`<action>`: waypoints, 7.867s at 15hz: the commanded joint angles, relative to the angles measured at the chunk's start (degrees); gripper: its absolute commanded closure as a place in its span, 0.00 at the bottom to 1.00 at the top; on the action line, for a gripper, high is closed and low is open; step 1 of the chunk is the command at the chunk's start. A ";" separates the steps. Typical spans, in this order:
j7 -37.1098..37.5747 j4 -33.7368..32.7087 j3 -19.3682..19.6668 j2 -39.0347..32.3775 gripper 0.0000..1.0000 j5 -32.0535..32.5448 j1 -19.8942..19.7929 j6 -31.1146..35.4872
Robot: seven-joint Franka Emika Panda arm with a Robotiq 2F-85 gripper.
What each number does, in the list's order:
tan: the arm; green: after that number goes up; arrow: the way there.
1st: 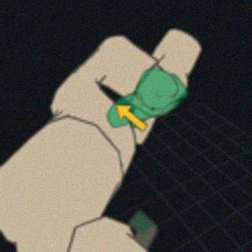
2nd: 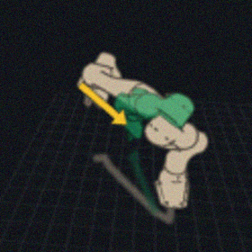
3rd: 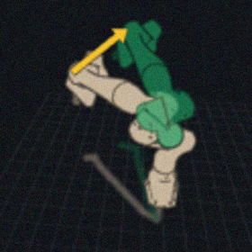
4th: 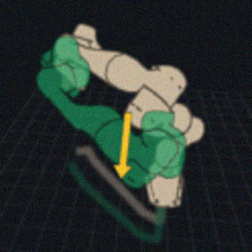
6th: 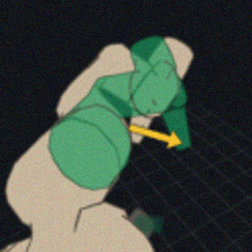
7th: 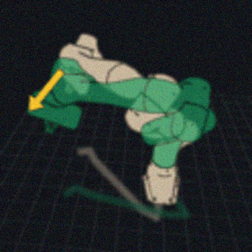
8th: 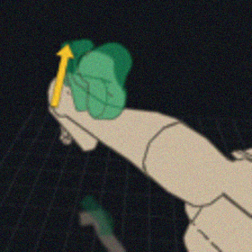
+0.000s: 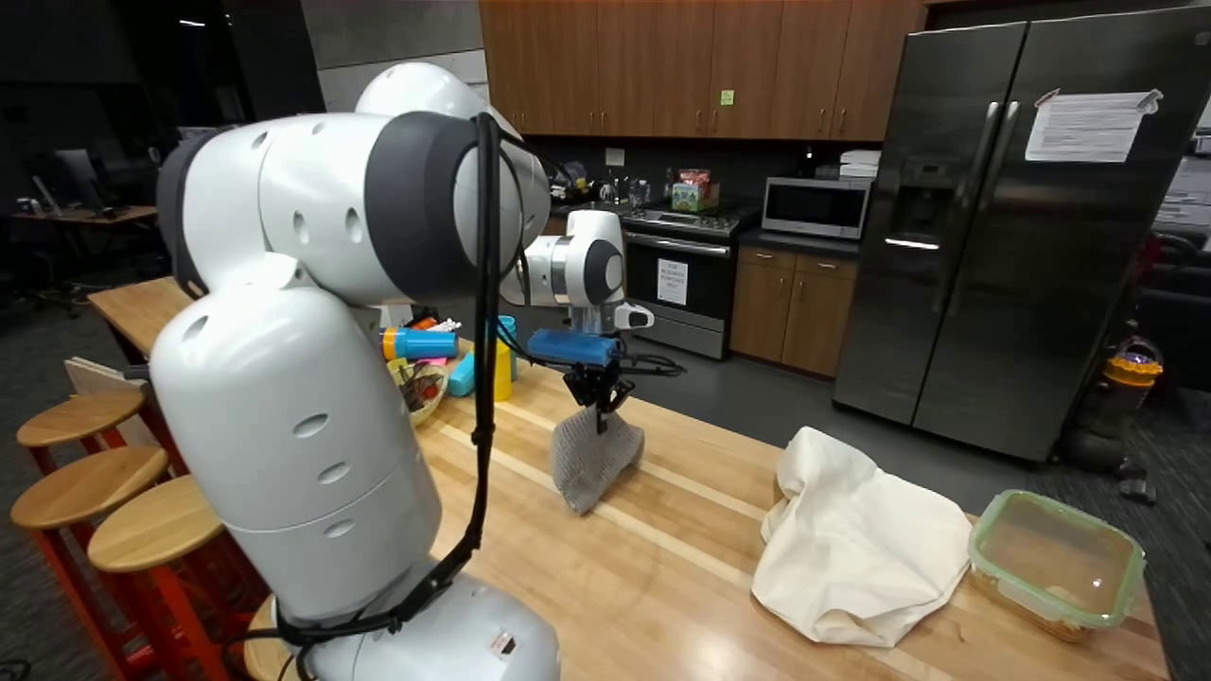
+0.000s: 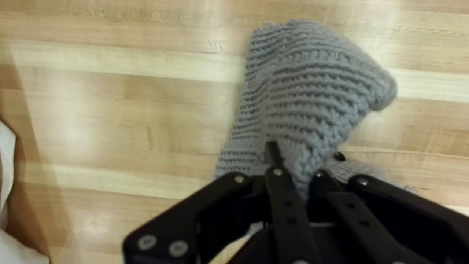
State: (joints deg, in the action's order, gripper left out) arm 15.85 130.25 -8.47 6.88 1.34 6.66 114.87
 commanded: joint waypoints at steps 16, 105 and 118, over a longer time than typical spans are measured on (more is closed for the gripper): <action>1.20 7.44 2.00 1.05 0.99 -6.78 -1.27 -0.30; -0.80 -1.12 8.85 -4.83 0.94 0.66 -7.14 8.24; -0.80 -1.11 8.85 -4.83 0.94 0.66 -7.14 8.24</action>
State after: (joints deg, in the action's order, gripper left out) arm 15.08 129.23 0.49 2.05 2.01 -0.36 123.25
